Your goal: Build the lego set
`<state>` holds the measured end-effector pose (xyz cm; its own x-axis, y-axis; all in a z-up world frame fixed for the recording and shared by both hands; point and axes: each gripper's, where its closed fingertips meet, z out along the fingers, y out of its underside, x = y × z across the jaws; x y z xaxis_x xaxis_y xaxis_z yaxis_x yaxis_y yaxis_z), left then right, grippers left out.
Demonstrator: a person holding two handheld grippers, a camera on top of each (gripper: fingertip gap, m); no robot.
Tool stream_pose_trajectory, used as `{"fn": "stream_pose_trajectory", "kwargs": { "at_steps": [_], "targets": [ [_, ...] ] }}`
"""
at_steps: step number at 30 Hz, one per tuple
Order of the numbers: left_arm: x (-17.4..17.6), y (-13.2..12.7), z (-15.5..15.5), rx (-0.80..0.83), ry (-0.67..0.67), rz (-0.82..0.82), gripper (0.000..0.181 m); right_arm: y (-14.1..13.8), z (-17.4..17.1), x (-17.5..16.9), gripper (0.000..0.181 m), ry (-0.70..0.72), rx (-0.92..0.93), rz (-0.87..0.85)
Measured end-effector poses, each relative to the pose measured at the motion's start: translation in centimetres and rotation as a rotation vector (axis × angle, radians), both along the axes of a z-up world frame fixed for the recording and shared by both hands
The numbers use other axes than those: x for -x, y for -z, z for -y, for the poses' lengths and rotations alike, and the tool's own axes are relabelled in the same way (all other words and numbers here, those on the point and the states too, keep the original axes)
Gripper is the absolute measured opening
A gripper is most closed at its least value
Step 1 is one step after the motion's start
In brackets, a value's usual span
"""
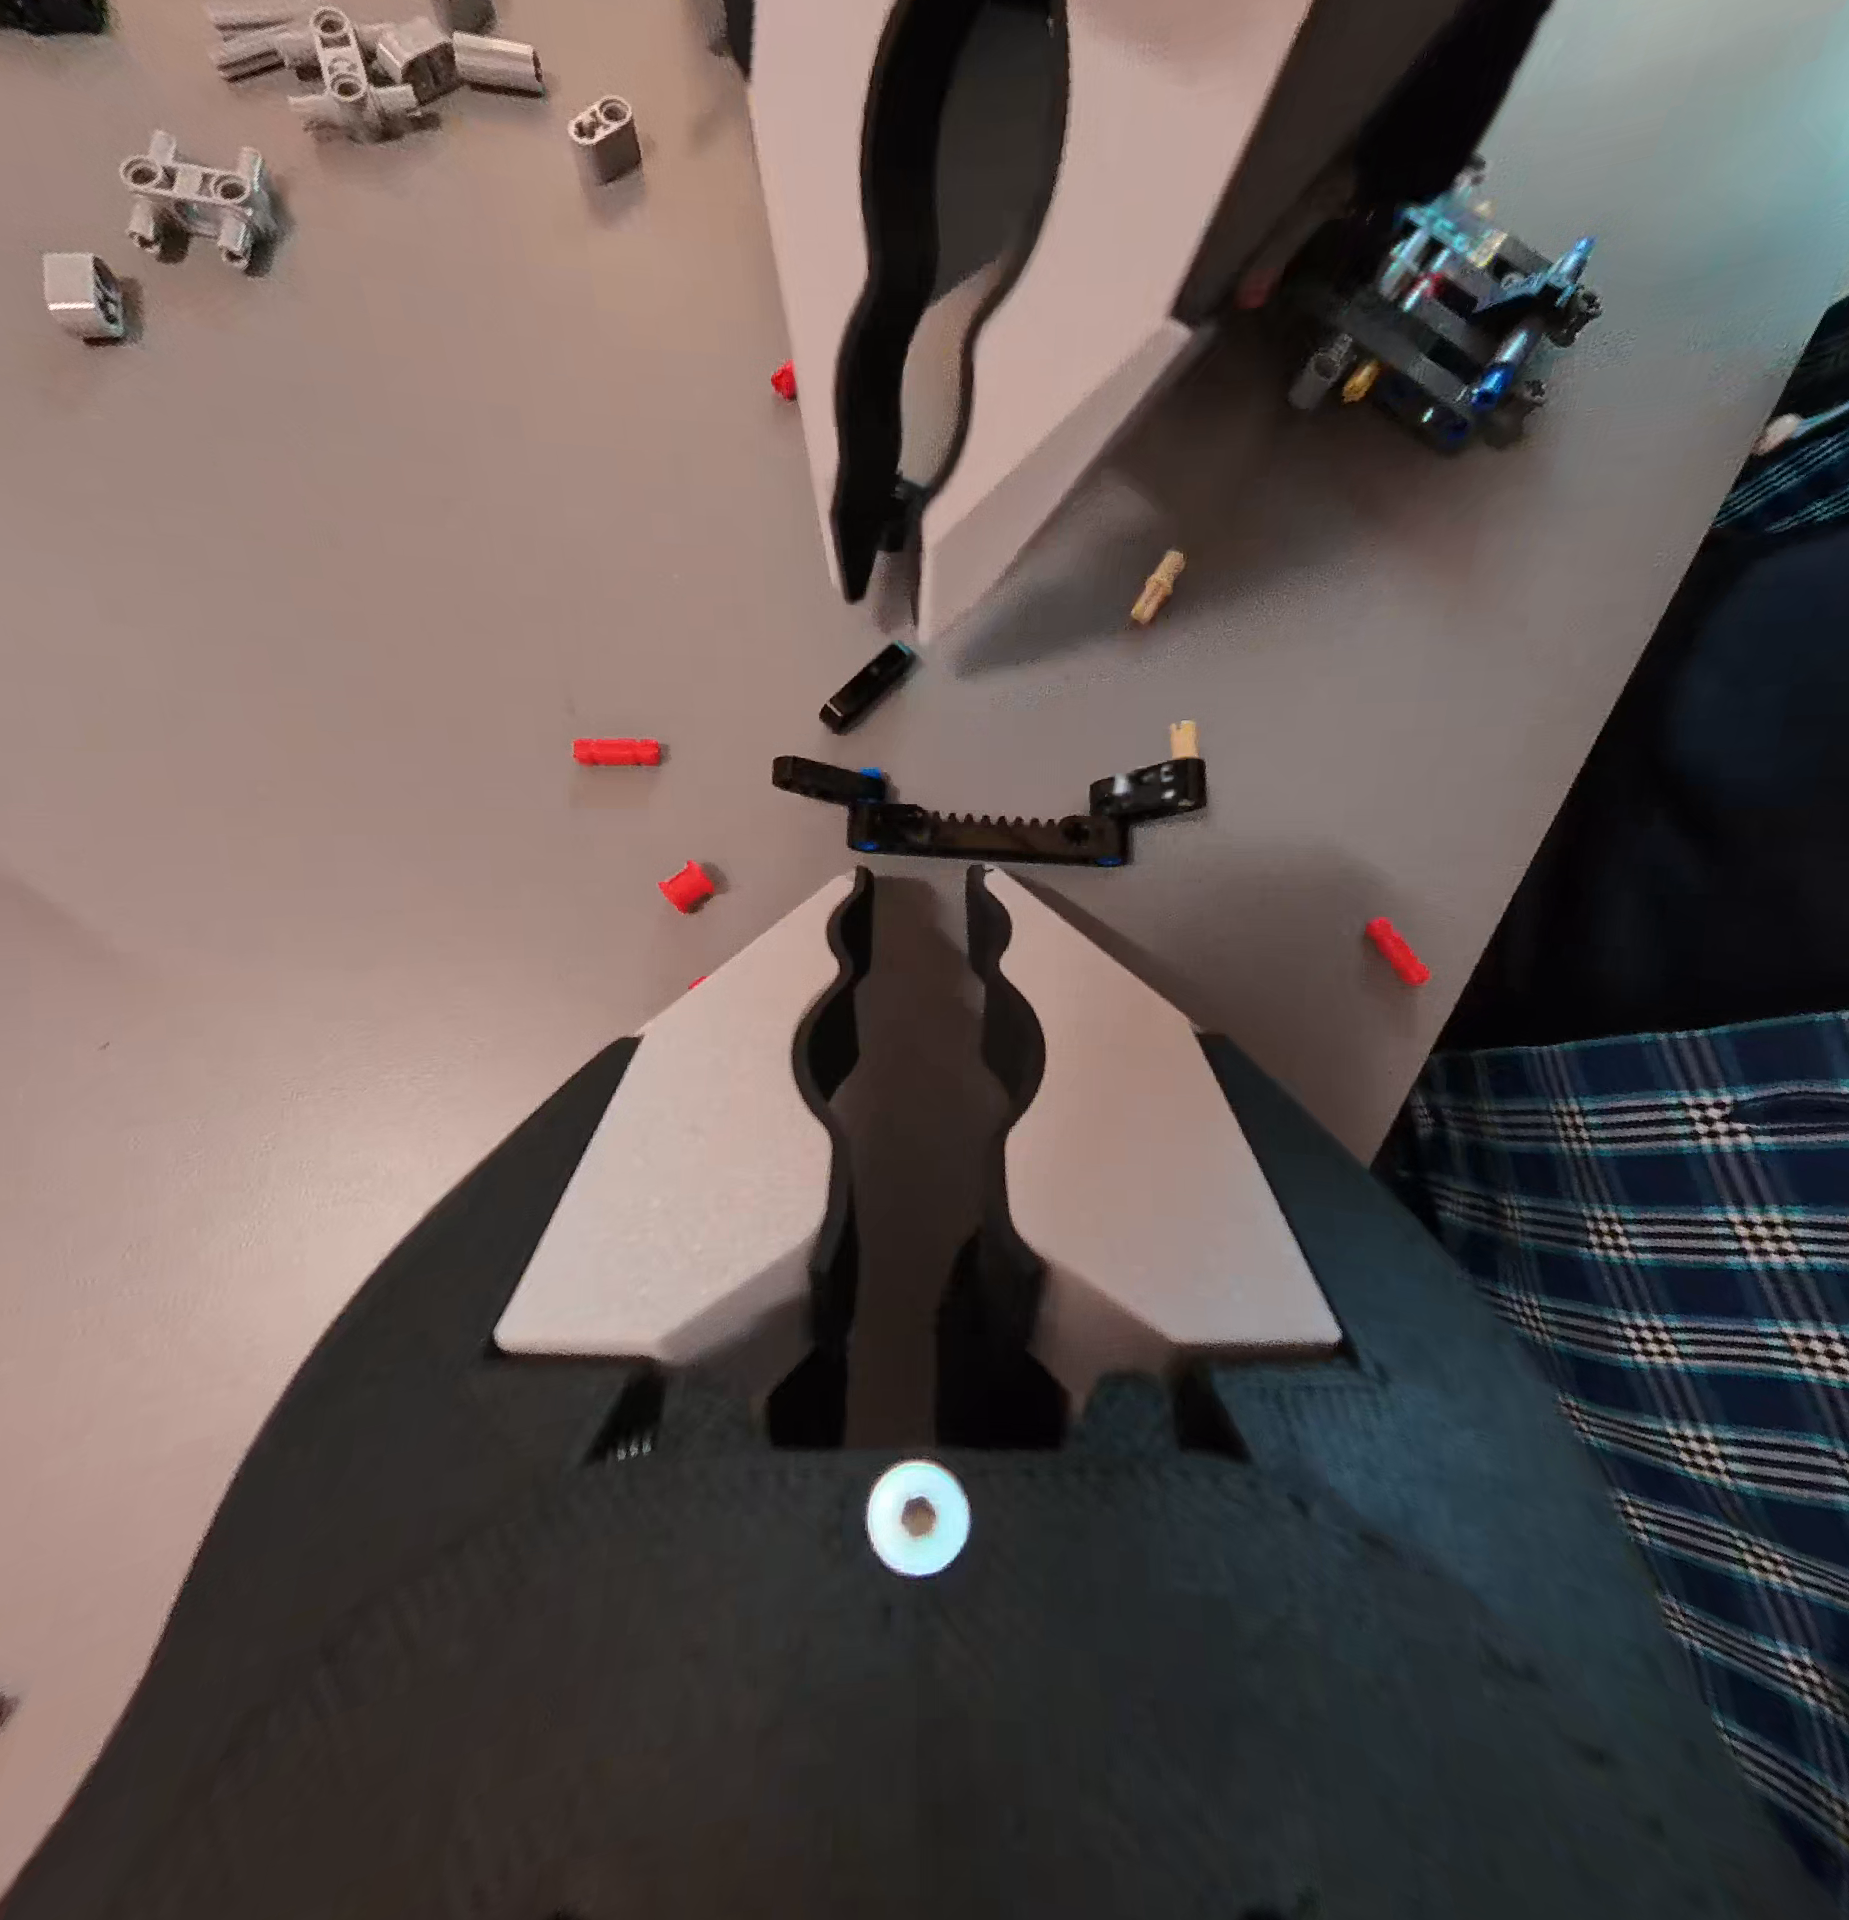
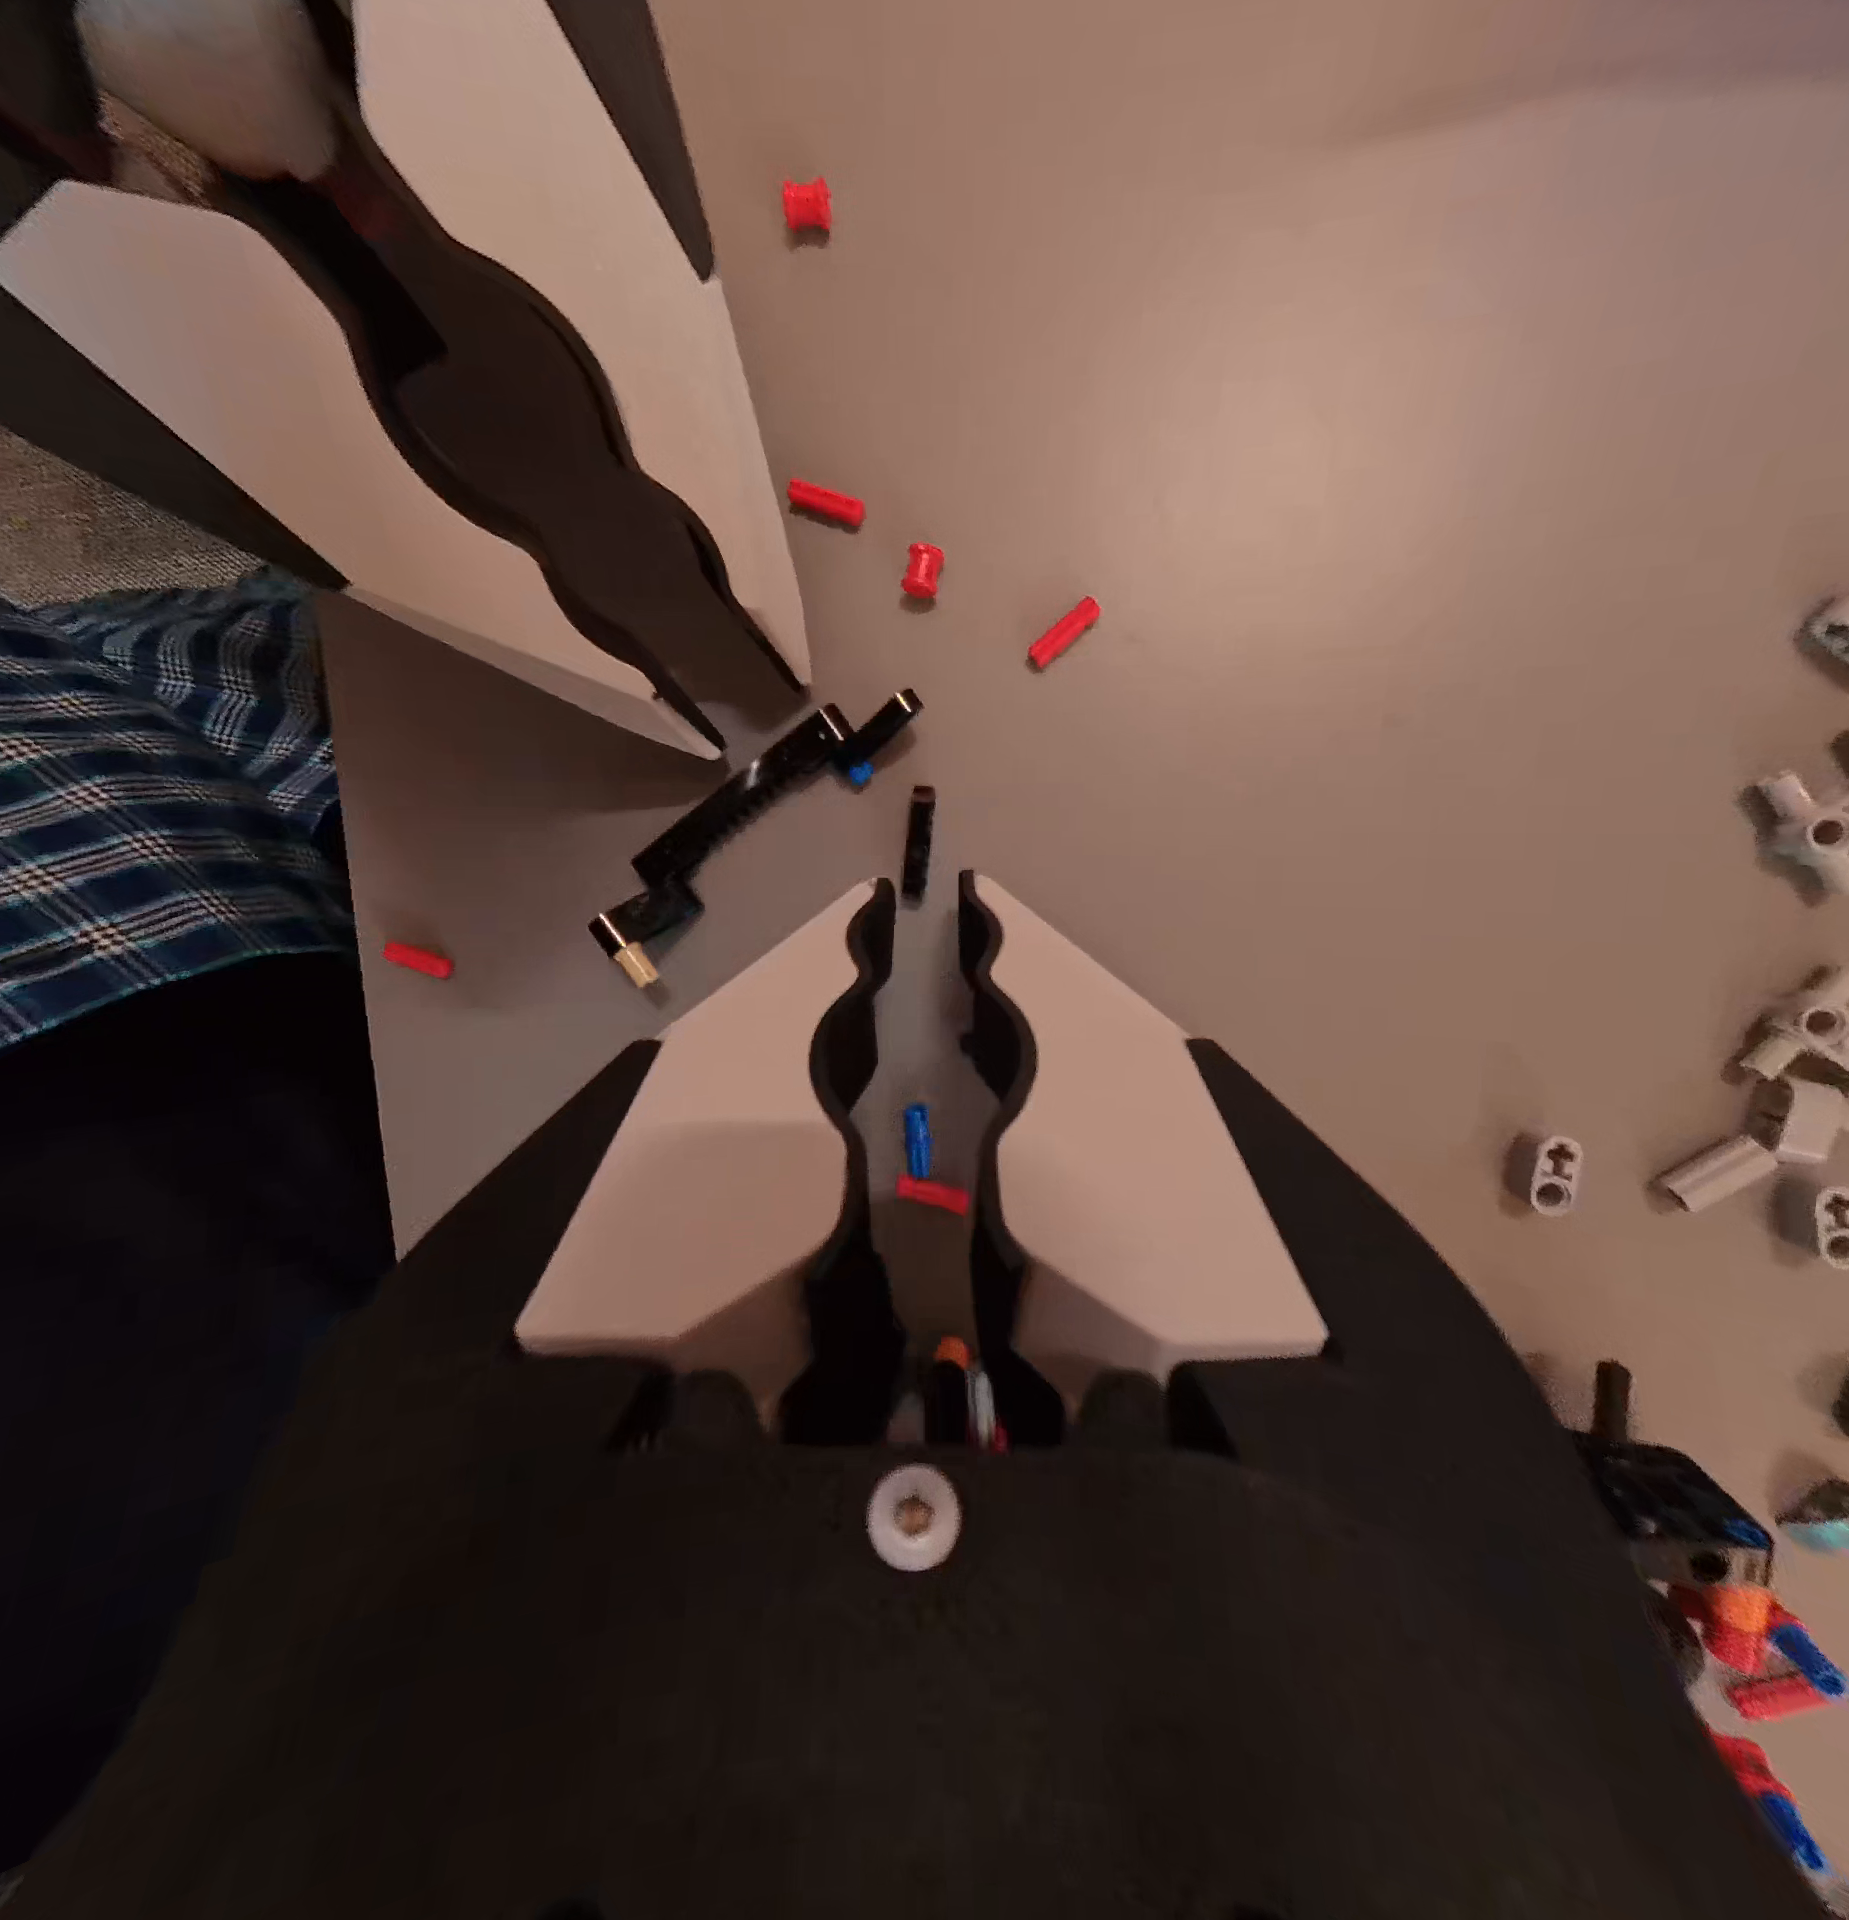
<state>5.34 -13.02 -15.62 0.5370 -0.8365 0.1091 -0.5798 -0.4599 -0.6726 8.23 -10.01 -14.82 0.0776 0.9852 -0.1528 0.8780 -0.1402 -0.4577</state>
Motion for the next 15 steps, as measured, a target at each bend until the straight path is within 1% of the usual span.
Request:
{"fn": "stream_pose_trajectory", "kwargs": {
  "at_steps": [2, 6, 7, 10, 15],
  "targets": [
    [0.1, 0.2, -0.1, 0.0, 0.006, -0.001, 0.018, 0.2, 0.1, -0.2, 0.008, -0.004, 0.024, 0.019],
    [0.0, 0.3, -0.2, -0.013, 0.026, -0.003, 0.018, 1.3, 0.3, 0.4, 0.006, 0.008, 0.016, 0.045],
    [0.0, 0.3, -0.2, -0.017, 0.03, -0.001, 0.018, 1.4, 0.2, 0.6, 0.001, 0.012, 0.005, 0.043],
    [0.1, 0.3, -0.3, -0.024, 0.04, -0.004, 0.018, 1.4, 0.0, 1.0, 0.001, 0.028, 0.002, 0.043],
    [0.0, 0.3, -0.5, -0.036, 0.042, 0.004, 0.018, 1.0, 0.3, 2.0, 0.001, 0.145, 0.079, -0.03]
  ]
}}
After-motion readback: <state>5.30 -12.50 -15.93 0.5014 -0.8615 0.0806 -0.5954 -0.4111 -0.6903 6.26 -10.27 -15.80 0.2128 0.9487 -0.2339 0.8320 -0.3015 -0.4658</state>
